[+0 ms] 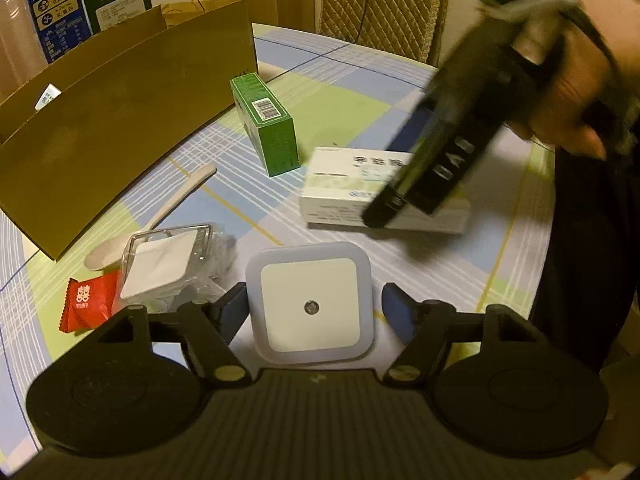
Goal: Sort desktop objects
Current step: 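Close the left tool on the night-light while the right tool grasps the white medicine box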
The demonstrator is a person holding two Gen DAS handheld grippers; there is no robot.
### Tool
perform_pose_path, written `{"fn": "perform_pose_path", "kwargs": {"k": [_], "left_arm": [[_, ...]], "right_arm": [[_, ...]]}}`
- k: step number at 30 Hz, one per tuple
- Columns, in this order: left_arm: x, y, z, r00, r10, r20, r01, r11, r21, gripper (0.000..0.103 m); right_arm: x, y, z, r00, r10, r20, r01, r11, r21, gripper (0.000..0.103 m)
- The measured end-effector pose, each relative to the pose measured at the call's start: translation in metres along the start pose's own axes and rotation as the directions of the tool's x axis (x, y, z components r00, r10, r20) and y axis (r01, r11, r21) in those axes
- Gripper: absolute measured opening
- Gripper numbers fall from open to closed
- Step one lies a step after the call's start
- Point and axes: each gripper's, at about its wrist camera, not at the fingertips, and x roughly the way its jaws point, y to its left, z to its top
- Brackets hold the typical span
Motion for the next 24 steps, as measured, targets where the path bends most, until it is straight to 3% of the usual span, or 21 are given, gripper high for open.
{"fn": "perform_pose_path", "kwargs": {"k": [5, 12, 24], "left_arm": [[0.005, -0.004, -0.002, 0.999, 0.047, -0.012, -0.047, 0.999, -0.006, 0.067], [0.008, -0.009, -0.002, 0.994, 0.110, -0.013, -0.110, 0.992, -0.060, 0.065], [0.013, -0.007, 0.000, 0.992, 0.123, -0.030, -0.126, 0.979, -0.158, 0.062]], "right_arm": [[-0.004, 0.011, -0.013, 0.998, -0.042, 0.035, 0.045, 0.996, -0.080, 0.074], [0.001, 0.005, -0.018, 0.998, -0.051, 0.034, 0.052, 0.998, -0.043, 0.075], [0.000, 0.003, -0.022, 0.997, -0.042, 0.063, 0.044, 0.998, -0.037, 0.075]]}}
